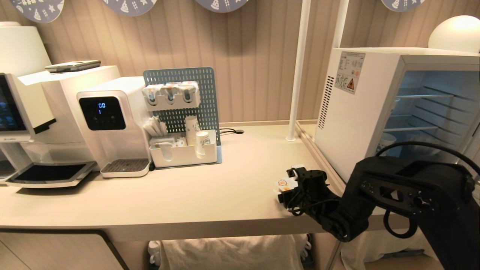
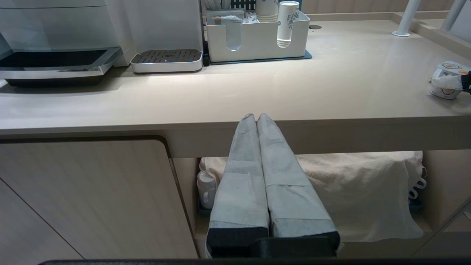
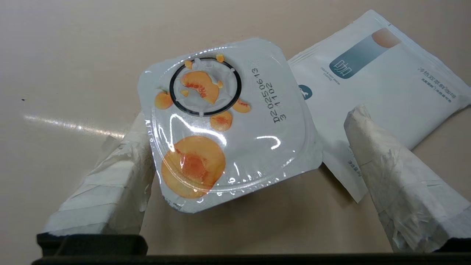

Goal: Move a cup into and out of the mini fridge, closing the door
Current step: Put the yoghurt in the freezer

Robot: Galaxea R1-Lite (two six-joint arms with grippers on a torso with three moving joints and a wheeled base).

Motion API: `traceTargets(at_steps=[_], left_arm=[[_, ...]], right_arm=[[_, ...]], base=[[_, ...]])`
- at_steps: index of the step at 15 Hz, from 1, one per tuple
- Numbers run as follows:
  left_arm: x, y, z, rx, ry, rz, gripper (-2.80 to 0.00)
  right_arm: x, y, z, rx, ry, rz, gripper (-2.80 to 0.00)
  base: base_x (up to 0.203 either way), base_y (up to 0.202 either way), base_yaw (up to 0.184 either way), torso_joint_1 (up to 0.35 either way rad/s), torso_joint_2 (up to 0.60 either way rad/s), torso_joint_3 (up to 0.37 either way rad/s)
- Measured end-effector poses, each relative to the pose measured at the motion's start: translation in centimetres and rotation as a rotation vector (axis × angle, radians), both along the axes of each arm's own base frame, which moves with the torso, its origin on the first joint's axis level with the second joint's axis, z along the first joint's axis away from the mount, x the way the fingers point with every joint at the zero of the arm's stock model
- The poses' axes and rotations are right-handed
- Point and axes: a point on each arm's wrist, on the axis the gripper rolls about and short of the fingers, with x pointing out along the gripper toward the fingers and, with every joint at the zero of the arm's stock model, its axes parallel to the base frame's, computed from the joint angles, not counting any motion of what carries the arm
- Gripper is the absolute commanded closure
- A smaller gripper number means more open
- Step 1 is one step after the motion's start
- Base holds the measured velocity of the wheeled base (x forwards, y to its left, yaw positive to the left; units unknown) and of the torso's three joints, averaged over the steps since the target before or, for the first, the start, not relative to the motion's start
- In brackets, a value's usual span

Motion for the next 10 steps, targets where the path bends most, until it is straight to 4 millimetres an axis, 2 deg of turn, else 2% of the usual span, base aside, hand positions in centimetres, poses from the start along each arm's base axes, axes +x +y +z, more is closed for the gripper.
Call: traceTargets(at_steps=[5, 6, 10], left_arm=[[0.0, 0.0, 0.0, 0.0, 0.0, 0.0, 0.0], [0.0, 0.0, 0.0, 0.0, 0.0, 0.0, 0.0], [0.0, 0.0, 0.0, -0.001, 0.0, 0.0, 0.0]], right_arm=[[-0.25, -0.01, 0.01, -0.003, 0.01, 0.002, -2.8], [-0.29, -0.02, 0.03, -0.005, 0.012, 0.002, 0.0], [-0.56, -0.03, 0.01, -0.009, 0.029, 0.003, 0.0]], base=[[0.0, 0.0, 0.0, 0.0, 0.0, 0.0], [0.0, 0.0, 0.0, 0.0, 0.0, 0.0], [0.0, 0.0, 0.0, 0.0, 0.0, 0.0]])
